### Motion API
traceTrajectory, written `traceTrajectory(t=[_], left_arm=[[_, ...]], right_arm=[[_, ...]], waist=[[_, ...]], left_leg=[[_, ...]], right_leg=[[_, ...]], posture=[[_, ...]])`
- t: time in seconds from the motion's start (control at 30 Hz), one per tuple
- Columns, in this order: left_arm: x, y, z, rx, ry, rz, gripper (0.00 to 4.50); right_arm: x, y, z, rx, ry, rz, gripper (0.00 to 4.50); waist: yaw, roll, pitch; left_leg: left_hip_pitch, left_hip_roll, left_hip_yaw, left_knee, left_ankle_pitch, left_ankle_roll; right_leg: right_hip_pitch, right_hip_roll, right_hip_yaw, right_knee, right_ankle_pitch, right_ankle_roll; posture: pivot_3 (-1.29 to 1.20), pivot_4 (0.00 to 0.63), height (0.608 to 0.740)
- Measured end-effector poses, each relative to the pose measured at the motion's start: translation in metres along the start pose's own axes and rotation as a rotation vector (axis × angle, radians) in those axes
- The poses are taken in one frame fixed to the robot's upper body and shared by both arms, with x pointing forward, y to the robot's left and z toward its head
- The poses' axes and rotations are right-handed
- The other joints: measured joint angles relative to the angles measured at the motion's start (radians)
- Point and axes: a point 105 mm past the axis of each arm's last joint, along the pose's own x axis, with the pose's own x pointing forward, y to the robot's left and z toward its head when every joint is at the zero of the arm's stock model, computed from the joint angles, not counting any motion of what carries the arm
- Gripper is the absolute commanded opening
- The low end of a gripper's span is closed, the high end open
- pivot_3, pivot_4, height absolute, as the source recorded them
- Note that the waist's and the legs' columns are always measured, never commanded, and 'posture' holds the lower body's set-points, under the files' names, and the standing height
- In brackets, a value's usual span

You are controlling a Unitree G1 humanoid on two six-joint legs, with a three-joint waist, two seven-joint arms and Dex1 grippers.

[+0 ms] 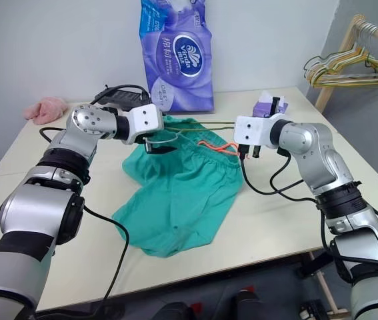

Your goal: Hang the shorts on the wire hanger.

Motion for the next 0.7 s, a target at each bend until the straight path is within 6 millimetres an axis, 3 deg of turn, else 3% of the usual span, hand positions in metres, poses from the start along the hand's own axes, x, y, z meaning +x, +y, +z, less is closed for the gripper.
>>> traceTrajectory(t=[0.23, 0.5, 0.57, 0.7], left_arm=[[-0.0005, 0.0054, -0.001, -0.003, 0.005, 0.051, 2.17], [-0.0004, 0.0051, -0.0008, 0.0, 0.004, 0.048, 0.52], [0.0007, 0.0029, 0.0005, 0.016, 0.0, 0.032, 0.23], [0.0008, 0.0019, 0.0015, 0.025, -0.005, 0.023, 0.1]], right_arm=[[-0.0006, -0.0005, 0.003, -0.016, -0.002, 0.003, 0.0], [-0.0041, 0.0047, 0.0076, -0.019, -0.002, 0.015, 0.0], [-0.0053, 0.0034, 0.008, -0.015, 0.0, 0.008, 0.0], [-0.0072, 0.0064, 0.0086, -0.008, 0.004, 0.02, 0.0]], waist=[[-0.001, 0.0, 0.0], [-0.001, -0.002, -0.002], [-0.001, -0.002, -0.002], [-0.001, -0.002, -0.002]], left_leg=[[0.0, 0.0, 0.0, 0.003, 0.0, 0.0], [0.001, -0.001, -0.001, 0.014, -0.001, 0.002], [0.001, -0.001, -0.001, 0.014, -0.001, 0.002], [0.001, -0.001, -0.001, 0.014, -0.001, 0.002]], right_leg=[[0.0, 0.0, 0.0, 0.002, 0.0, 0.0], [0.003, 0.0, 0.0, 0.011, 0.001, 0.001], [0.003, 0.0, 0.0, 0.011, 0.001, 0.001], [0.002, -0.001, 0.0, 0.011, 0.001, 0.001]], posture=[[-0.03, 0.001, 0.74], [-0.03, 0.0, 0.74], [-0.03, 0.0, 0.74], [-0.03, 0.0, 0.74]])
